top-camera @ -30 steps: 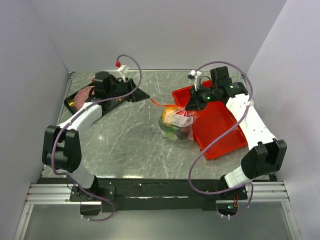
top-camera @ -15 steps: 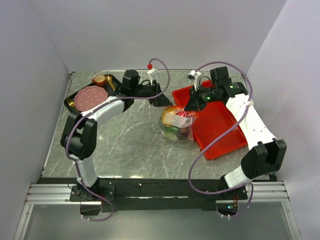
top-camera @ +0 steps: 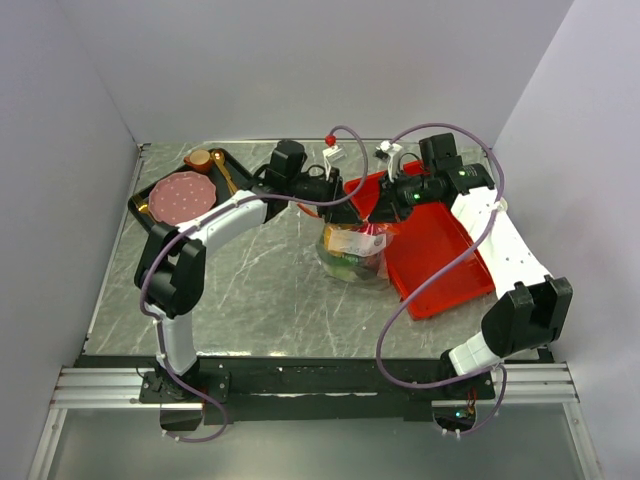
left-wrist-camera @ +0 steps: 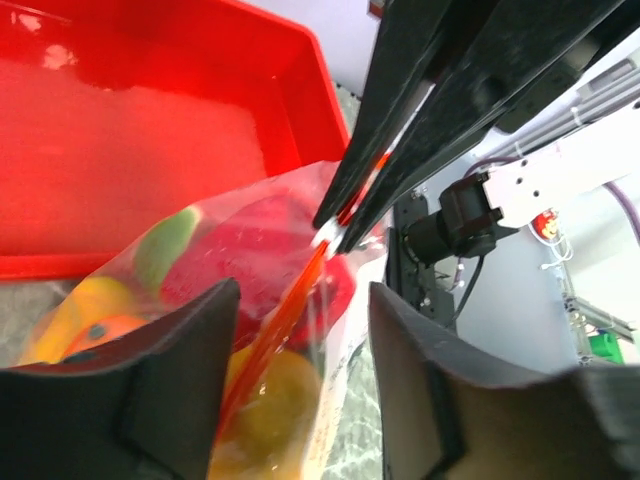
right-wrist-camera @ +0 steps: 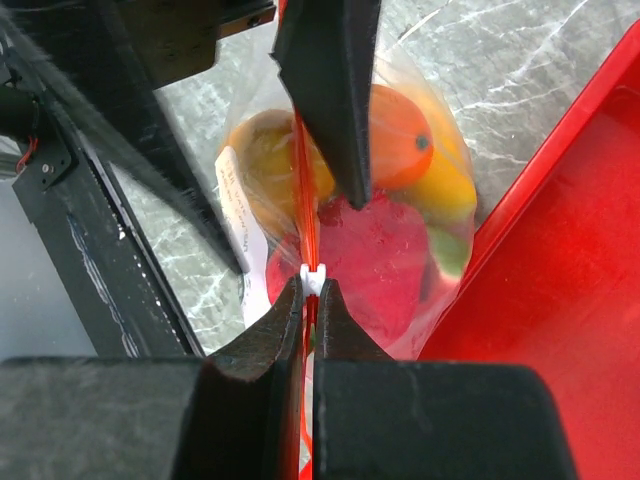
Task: Place the food in the zip-top bag and seal the zipper
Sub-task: Zip the zipper food storage bag at the center of the board.
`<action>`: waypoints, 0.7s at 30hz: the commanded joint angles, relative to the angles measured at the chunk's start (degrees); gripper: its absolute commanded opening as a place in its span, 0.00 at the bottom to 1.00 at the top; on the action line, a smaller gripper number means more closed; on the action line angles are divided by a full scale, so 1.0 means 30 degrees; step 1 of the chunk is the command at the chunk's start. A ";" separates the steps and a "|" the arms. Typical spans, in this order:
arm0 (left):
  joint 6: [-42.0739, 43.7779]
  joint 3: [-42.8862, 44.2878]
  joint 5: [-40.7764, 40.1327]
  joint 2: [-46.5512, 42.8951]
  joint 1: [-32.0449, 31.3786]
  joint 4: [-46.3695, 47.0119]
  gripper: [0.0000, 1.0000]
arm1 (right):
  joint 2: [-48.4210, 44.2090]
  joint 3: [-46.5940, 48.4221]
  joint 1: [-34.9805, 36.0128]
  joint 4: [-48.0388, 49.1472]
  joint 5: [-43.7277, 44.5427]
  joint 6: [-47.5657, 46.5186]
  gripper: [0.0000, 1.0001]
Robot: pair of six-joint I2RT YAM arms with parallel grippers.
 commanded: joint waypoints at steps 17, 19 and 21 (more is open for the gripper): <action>0.1647 -0.0735 -0.2977 -0.1141 -0.0201 -0.2364 0.01 | -0.0121 0.0728 0.0057 0.0974 0.0936 0.0434 0.00; 0.1882 -0.1263 -0.3331 -0.1553 0.0090 -0.2772 0.01 | -0.0384 0.0231 -0.0031 0.1207 0.1870 0.0550 0.00; 0.2231 -0.1614 -0.3565 -0.2022 0.0355 -0.3299 0.01 | -0.0648 -0.0121 -0.0293 0.1238 0.2109 0.0464 0.00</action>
